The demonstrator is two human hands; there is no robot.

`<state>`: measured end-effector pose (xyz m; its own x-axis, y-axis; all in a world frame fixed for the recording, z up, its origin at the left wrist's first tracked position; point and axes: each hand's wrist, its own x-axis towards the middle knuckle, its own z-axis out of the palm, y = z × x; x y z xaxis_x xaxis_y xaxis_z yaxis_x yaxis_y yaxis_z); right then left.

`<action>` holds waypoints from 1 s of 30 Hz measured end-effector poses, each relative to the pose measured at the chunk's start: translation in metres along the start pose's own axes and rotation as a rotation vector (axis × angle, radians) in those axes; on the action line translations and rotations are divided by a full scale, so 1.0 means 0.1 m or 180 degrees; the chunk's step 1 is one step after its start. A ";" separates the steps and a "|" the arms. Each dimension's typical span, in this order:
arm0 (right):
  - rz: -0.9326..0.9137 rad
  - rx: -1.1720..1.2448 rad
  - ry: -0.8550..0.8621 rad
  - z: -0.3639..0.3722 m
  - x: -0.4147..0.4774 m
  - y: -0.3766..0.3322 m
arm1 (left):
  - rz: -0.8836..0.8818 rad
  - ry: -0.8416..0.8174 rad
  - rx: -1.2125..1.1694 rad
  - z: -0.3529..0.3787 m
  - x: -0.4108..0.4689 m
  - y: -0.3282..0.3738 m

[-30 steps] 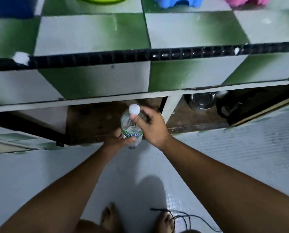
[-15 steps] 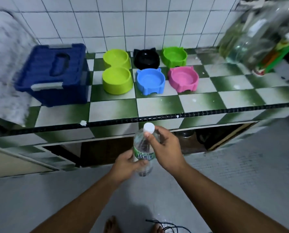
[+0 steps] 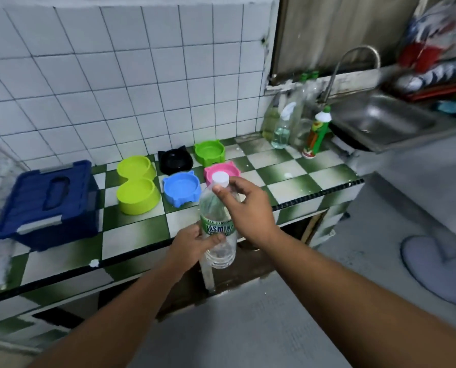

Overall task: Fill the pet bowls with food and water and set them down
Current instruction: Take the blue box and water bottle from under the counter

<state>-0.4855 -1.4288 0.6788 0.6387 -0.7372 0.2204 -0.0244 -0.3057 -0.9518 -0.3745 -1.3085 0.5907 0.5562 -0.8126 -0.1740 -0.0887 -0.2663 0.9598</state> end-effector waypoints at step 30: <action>0.0174 -0.0432 0.1188 -1.07 2.05 -0.24 | 0.0310 -0.0701 -0.0187 0.47 2.31 1.35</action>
<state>-0.4357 -1.6371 0.7696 0.3111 -0.9151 0.2564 -0.1680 -0.3185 -0.9329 -0.2966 -1.5563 0.6701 0.3534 -0.9281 -0.1176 -0.0812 -0.1556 0.9845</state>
